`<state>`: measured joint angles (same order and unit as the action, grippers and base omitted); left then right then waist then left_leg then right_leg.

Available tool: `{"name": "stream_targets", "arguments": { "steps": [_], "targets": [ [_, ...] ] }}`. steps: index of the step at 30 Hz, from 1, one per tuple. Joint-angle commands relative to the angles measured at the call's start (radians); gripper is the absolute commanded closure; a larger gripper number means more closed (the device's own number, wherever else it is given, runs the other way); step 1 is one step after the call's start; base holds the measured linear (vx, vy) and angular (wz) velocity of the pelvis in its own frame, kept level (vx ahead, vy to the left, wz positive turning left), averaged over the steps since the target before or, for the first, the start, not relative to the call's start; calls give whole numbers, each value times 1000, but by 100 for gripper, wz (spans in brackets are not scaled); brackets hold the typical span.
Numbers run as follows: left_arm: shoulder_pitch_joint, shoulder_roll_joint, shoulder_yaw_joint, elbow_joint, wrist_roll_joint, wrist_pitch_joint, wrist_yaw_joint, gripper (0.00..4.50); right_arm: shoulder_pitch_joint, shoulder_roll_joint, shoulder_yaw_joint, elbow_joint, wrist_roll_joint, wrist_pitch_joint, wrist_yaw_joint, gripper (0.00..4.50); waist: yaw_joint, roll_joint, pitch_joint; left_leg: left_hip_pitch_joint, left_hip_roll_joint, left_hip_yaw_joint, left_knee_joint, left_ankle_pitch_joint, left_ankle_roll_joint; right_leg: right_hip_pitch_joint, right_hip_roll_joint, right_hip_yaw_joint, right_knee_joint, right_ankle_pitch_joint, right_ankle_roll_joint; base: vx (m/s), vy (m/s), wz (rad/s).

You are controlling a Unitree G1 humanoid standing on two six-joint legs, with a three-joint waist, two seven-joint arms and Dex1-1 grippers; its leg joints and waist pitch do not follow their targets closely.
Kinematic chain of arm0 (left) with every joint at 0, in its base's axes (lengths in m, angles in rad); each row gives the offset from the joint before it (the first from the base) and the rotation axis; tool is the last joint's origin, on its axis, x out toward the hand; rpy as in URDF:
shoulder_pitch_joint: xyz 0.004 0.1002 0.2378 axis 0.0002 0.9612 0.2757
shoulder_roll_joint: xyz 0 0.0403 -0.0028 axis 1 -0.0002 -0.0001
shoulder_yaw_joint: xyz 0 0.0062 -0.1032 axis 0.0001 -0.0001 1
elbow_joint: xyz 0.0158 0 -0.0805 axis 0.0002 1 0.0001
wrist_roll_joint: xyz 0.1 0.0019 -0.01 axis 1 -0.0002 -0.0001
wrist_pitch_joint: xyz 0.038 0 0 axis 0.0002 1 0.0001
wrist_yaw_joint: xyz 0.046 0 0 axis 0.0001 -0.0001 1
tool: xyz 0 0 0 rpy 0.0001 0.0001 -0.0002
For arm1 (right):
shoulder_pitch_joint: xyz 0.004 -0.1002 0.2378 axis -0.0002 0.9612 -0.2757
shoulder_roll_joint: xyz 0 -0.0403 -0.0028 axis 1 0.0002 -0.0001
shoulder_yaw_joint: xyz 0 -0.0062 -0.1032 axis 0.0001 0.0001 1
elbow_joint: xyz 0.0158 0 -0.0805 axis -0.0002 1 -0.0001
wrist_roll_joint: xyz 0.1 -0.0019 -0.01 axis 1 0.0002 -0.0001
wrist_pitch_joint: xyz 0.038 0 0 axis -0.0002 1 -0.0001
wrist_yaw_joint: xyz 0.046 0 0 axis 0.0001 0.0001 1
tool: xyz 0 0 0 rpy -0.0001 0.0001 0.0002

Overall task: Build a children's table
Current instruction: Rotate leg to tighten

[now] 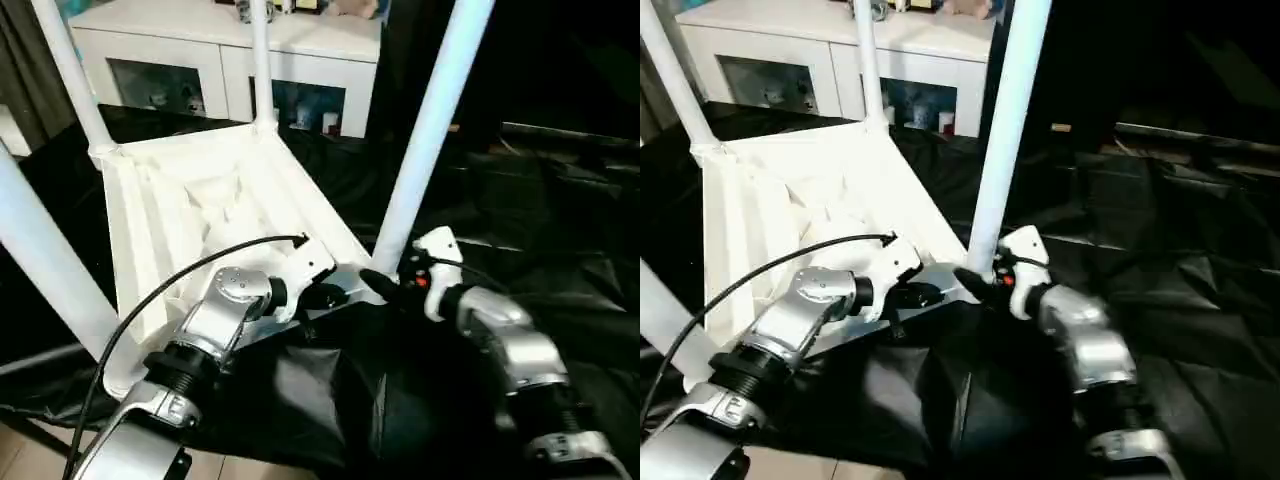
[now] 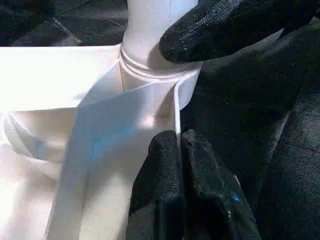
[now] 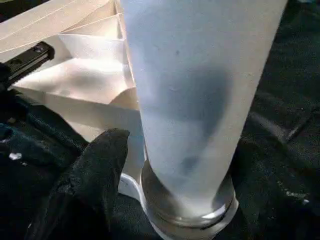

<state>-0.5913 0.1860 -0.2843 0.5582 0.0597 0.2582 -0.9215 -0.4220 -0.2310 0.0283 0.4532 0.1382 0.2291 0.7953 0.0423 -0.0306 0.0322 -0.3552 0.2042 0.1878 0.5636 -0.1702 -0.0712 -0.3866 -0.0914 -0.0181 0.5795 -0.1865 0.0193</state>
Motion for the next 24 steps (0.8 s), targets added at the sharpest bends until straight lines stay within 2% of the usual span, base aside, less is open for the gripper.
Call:
{"name": "stream_targets", "arguments": {
  "steps": [1,2,3,6,7,9,10,12,13,15,16,17,20,22,24],
  "targets": [
    [-29,-15,-24,18,17,14,21,450,12,27,95,1,19,24,95,130,2,-3,-42,6,20,-3,-72,-332,18,17,-31,18,-72,-275,-188,0,0,0],
    [-31,-14,-23,20,17,18,17,423,11,22,91,0,19,24,106,129,2,-3,-42,6,20,-3,-72,-332,18,17,-31,18,-72,-275,-188,0,0,0],
    [-35,-11,-27,23,18,38,3,406,8,12,85,-1,17,25,120,128,4,1,-42,5,20,-4,-73,-325,15,19,-31,17,-71,-272,-188,0,0,0],
    [-42,-6,-38,30,27,62,-1,389,3,-3,80,-2,20,24,136,128,2,-2,-43,3,20,-5,-74,-329,11,21,-30,16,-70,-276,-183,0,0,0],
    [-44,-3,-44,33,32,65,-1,364,3,-5,80,-3,21,25,138,128,0,1,-45,0,20,-5,-73,-308,13,23,-31,16,-68,-250,-186,0,0,0],
    [-47,-2,-48,41,40,68,5,357,3,-7,81,-7,22,26,139,128,-2,-3,-47,0,18,-2,-69,-285,21,25,-29,16,-65,-212,-197,0,0,0],
    [-49,-1,-51,43,40,78,0,352,3,-7,82,-7,23,25,139,128,-3,-1,-48,-2,18,-2,-68,-264,27,28,-30,15,-62,-186,-205,0,0,0],
    [-50,1,-55,42,40,87,-8,327,3,-8,83,-9,23,22,140,128,-5,-3,-50,-5,17,-1,-66,-240,33,31,-30,15,-59,-154,-213,0,0,0],
    [-49,3,-57,38,41,89,-11,327,4,-8,83,-10,23,22,141,128,-6,-4,-54,-9,16,0,-61,-191,46,36,-30,14,-51,-94,-224,0,0,0],
    [-48,6,-60,29,37,101,-23,327,5,-9,82,-12,21,22,147,128,-5,-2,-56,-6,16,3,-56,-154,65,34,-28,14,-46,-31,-247,0,0,0],
    [-48,8,-62,27,36,104,-26,348,5,-9,82,-12,20,21,149,128,-5,-2,-55,-6,16,5,-55,-150,70,33,-27,14,-45,-19,-254,0,0,0],
    [-47,10,-63,27,37,106,-26,348,5,-10,82,-11,18,19,150,128,-5,-2,-55,-5,17,6,-54,-149,76,33,-27,13,-44,-10,-263,0,0,0],
    [-45,15,-62,26,41,112,-15,363,4,-14,84,-8,16,16,151,128,-5,-2,-52,-4,19,6,-56,-174,74,32,-28,13,-48,-46,-267,0,0,0],
    [-44,25,-59,12,53,139,9,396,2,-19,85,-5,17,12,154,128,-5,-2,-51,-3,20,5,-58,-200,61,32,-28,13,-51,-94,-257,0,0,0],
    [-40,31,-50,-11,46,159,6,403,0,-22,85,-3,15,10,155,128,-5,-2,-50,-2,20,5,-58,-211,55,31,-28,14,-52,-114,-252,0,0,0]
  ]
}}
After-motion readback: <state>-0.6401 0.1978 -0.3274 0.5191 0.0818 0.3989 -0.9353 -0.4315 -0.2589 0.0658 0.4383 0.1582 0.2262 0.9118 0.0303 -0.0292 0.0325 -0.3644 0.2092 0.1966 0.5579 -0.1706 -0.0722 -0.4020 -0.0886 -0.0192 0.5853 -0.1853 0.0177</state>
